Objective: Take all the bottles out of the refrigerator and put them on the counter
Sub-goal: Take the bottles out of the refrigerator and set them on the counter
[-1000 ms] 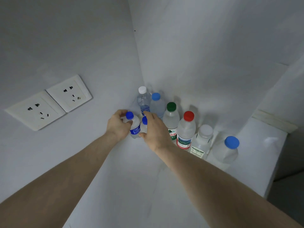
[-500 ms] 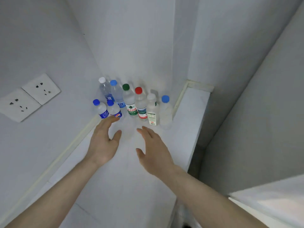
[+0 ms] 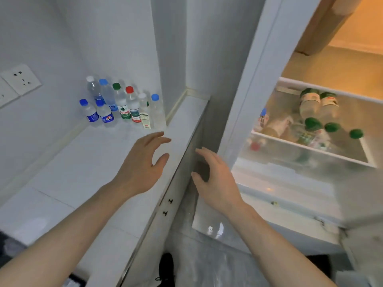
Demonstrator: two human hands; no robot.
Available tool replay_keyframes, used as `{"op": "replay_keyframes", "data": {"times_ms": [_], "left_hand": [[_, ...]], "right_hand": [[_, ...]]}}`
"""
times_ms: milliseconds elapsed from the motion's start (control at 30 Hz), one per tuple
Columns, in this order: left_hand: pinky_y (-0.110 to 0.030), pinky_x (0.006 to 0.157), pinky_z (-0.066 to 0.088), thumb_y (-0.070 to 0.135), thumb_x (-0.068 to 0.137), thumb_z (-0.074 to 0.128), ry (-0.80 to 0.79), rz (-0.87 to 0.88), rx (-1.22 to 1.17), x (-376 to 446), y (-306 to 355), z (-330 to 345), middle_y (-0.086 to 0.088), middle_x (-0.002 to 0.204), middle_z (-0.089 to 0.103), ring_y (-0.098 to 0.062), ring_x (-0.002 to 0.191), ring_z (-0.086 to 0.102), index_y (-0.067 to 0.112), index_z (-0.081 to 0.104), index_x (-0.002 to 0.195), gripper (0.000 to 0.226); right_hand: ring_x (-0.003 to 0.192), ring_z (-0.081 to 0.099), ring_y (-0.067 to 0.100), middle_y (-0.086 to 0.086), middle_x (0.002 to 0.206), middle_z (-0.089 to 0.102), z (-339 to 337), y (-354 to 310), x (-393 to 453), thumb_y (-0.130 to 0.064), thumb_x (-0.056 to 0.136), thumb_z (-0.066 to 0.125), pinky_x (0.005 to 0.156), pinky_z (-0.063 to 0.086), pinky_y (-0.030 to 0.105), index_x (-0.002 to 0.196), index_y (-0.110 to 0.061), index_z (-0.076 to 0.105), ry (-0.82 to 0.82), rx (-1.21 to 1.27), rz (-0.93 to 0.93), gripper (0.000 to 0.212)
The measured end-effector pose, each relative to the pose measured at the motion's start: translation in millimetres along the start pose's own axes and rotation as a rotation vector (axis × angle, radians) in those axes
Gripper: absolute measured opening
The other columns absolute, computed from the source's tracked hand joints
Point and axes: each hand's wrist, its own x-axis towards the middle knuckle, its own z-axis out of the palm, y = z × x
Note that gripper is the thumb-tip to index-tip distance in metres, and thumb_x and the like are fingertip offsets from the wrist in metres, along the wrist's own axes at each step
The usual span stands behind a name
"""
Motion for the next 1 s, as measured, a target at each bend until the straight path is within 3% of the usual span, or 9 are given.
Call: {"op": "replay_keyframes", "data": {"times_ms": [100, 167, 267, 400, 533, 633, 867, 1000], "left_hand": [[-0.026, 0.116, 0.023, 0.028, 0.1, 0.059, -0.012, 0.047, -0.025, -33, 52, 21, 0.012, 0.154, 0.042, -0.01, 0.143, 0.033, 0.029, 0.056, 0.139, 0.039], [-0.022, 0.115, 0.022, 0.025, 0.099, 0.061, -0.035, 0.086, -0.036, -52, 81, 34, 0.009, 0.153, 0.044, -0.012, 0.141, 0.036, 0.026, 0.058, 0.137, 0.038], [-0.031, 0.118, 0.027, 0.027, 0.099, 0.061, -0.097, 0.148, -0.037, -75, 117, 51, 0.007, 0.153, 0.045, -0.015, 0.141, 0.037, 0.025, 0.058, 0.137, 0.038], [-0.03, 0.117, 0.029, 0.028, 0.099, 0.061, -0.149, 0.23, -0.052, -88, 162, 65, 0.01, 0.154, 0.043, -0.011, 0.141, 0.036, 0.027, 0.058, 0.138, 0.039], [-0.038, 0.12, 0.031, 0.029, 0.099, 0.06, -0.201, 0.306, -0.083, -88, 190, 78, 0.013, 0.154, 0.042, -0.011, 0.143, 0.035, 0.03, 0.056, 0.138, 0.039], [-0.036, 0.12, 0.03, 0.033, 0.101, 0.056, -0.248, 0.33, -0.095, -90, 205, 87, 0.017, 0.156, 0.036, -0.009, 0.145, 0.03, 0.034, 0.053, 0.139, 0.039], [-0.034, 0.119, 0.028, 0.033, 0.101, 0.055, -0.267, 0.39, -0.106, -95, 239, 97, 0.019, 0.157, 0.034, -0.007, 0.145, 0.028, 0.035, 0.053, 0.14, 0.039], [-0.037, 0.116, 0.035, 0.035, 0.101, 0.054, -0.245, 0.405, -0.098, -88, 259, 95, 0.019, 0.157, 0.034, -0.009, 0.144, 0.029, 0.036, 0.052, 0.139, 0.038]], "right_hand": [[0.143, 0.035, 0.006, -0.013, 0.156, 0.04, -36, 21, -52, -0.026, 0.095, 0.066, 0.116, 0.025, 0.018, 0.148, -0.03, 0.043, 0.052, 0.022, 0.042, 0.058], [0.143, 0.037, 0.009, -0.01, 0.154, 0.043, -55, 34, -82, -0.023, 0.093, 0.067, 0.12, 0.029, 0.026, 0.147, -0.028, 0.045, 0.091, 0.018, 0.053, 0.058], [0.144, 0.037, 0.009, -0.01, 0.154, 0.043, -85, 44, -123, -0.022, 0.093, 0.067, 0.119, 0.03, 0.028, 0.147, -0.029, 0.045, 0.131, 0.002, 0.083, 0.059], [0.144, 0.036, 0.007, -0.014, 0.155, 0.041, -121, 54, -173, -0.023, 0.092, 0.068, 0.118, 0.032, 0.028, 0.146, -0.032, 0.045, 0.195, -0.016, 0.135, 0.059], [0.144, 0.036, 0.004, -0.018, 0.155, 0.04, -141, 67, -211, -0.024, 0.091, 0.068, 0.117, 0.03, 0.024, 0.144, -0.037, 0.046, 0.254, -0.055, 0.212, 0.059], [0.144, 0.034, 0.001, -0.019, 0.155, 0.04, -153, 73, -232, -0.023, 0.091, 0.067, 0.115, 0.025, 0.016, 0.144, -0.037, 0.046, 0.283, -0.065, 0.239, 0.058], [0.143, 0.035, 0.001, -0.02, 0.153, 0.041, -187, 77, -252, -0.023, 0.091, 0.068, 0.116, 0.031, 0.024, 0.143, -0.037, 0.047, 0.368, -0.073, 0.244, 0.058], [0.142, 0.034, -0.001, -0.02, 0.152, 0.042, -211, 78, -249, -0.024, 0.092, 0.068, 0.115, 0.029, 0.02, 0.143, -0.036, 0.047, 0.402, -0.069, 0.224, 0.056]]}}
